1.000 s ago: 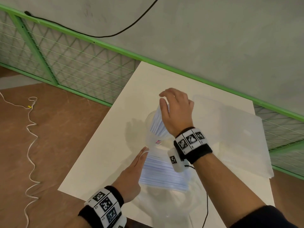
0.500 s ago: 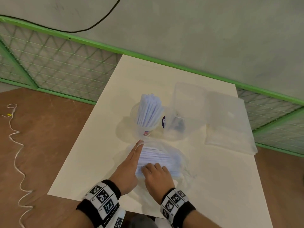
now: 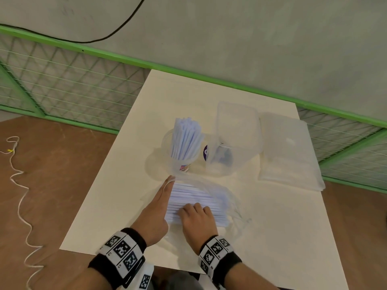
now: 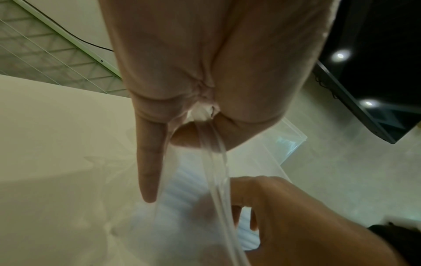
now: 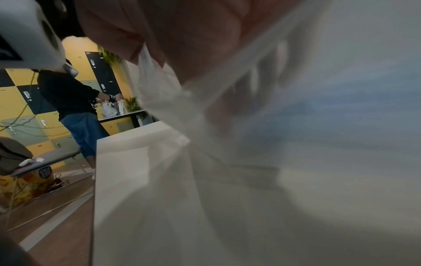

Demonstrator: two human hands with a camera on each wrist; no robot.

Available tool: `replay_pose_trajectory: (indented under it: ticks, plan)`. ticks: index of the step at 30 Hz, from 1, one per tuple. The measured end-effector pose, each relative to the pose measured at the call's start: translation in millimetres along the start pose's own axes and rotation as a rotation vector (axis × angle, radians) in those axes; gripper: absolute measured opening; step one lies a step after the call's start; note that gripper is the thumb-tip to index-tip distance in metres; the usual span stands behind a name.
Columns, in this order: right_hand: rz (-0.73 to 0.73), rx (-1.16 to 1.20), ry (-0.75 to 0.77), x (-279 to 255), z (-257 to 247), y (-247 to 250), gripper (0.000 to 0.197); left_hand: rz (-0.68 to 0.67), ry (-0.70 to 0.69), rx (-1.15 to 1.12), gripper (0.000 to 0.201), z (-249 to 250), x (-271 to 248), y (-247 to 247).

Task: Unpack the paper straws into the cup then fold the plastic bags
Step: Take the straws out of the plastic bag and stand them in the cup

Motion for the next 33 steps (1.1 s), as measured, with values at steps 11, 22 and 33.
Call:
replay_pose_trajectory:
  ticks: [11, 22, 33]
  plan:
    - [-0.068, -0.07, -0.009, 4.7, -5.9, -6.1, 0.026, 0.02, -0.001, -0.007, 0.11, -1.8, -3.0, 3.1]
    - [-0.129, -0.033, -0.023, 8.0, -7.6, -9.0, 0.025, 0.036, 0.006, 0.011, 0.109, -2.0, -3.7, 4.6]
    - [-0.203, -0.035, -0.014, 11.3, -11.5, -6.1, 0.021, 0.025, 0.019, 0.016, 0.109, -4.3, -1.5, 3.8]
Point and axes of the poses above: each hand's wrist, its own x-axis towards the middle knuckle, its own y-axis out of the back of the hand, z = x × y, the point moved 6 cm from there along x, towards the middle knuckle, and after that the axes turned 5 degrees about z, right-handed, at the moved point
